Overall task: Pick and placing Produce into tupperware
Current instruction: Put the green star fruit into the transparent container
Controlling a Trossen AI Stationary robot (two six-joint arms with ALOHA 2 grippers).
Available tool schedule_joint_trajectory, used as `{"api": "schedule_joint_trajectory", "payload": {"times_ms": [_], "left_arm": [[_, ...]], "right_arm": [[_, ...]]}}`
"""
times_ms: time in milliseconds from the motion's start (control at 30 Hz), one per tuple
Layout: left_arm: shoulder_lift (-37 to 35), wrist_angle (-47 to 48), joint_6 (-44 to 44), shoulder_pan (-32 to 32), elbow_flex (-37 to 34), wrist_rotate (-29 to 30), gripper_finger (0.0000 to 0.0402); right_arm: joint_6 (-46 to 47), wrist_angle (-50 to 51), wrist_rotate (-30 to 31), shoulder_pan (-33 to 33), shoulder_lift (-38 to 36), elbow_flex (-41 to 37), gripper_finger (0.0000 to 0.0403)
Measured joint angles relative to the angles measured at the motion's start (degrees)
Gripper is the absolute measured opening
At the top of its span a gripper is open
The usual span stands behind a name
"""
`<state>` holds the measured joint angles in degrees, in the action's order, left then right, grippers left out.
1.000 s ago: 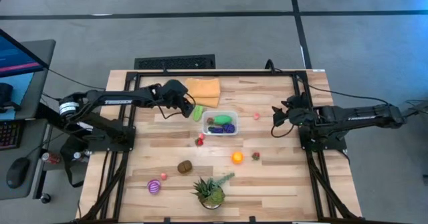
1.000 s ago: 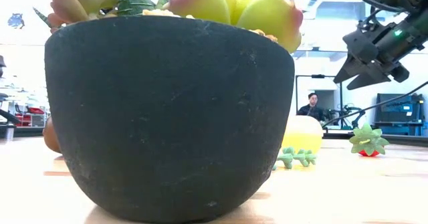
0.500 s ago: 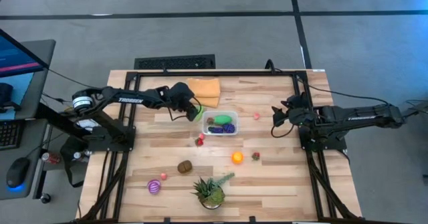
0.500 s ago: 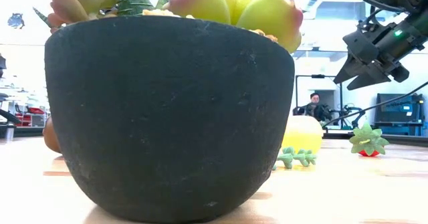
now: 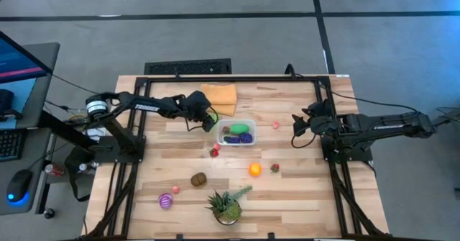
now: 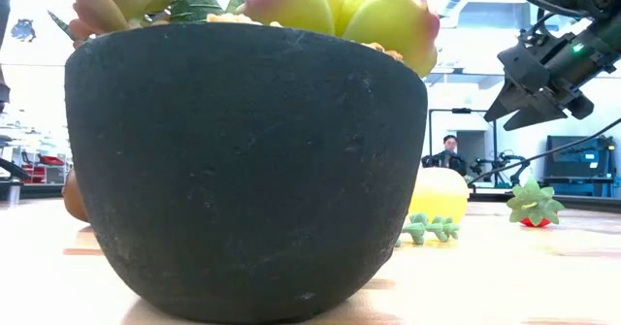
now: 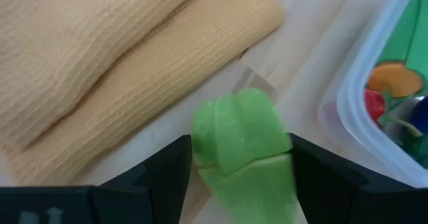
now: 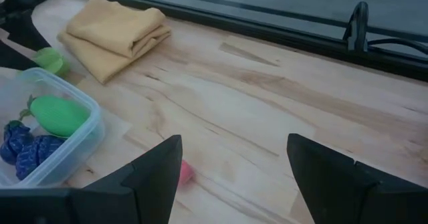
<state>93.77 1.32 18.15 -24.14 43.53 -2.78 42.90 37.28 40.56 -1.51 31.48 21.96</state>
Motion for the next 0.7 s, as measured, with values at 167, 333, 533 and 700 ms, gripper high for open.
{"api": "schedule_joint_trajectory", "payload": {"times_ms": [167, 333, 533, 700], "left_arm": [[0.0, 0.2, -0.5, 0.0, 0.0, -0.6, 0.0225], [0.0, 0.7, -1.7, 0.0, 0.0, -3.3, 0.0225], [-0.1, 3.7, -3.0, 0.0, 0.1, -6.5, 0.0225], [-0.1, 9.8, -5.3, 0.0, 0.1, -6.4, 0.0225]], "right_arm": [[-0.4, 0.0, 0.0, 0.0, 0.0, 0.0, 0.0265], [-0.5, 0.0, 0.0, 0.0, 0.0, 0.0, 0.0265], [-0.5, 0.0, 0.0, 0.0, 0.0, 0.0, 0.0265], [-0.5, 0.0, 0.0, 0.0, 0.0, 0.0, 0.0265]]}}
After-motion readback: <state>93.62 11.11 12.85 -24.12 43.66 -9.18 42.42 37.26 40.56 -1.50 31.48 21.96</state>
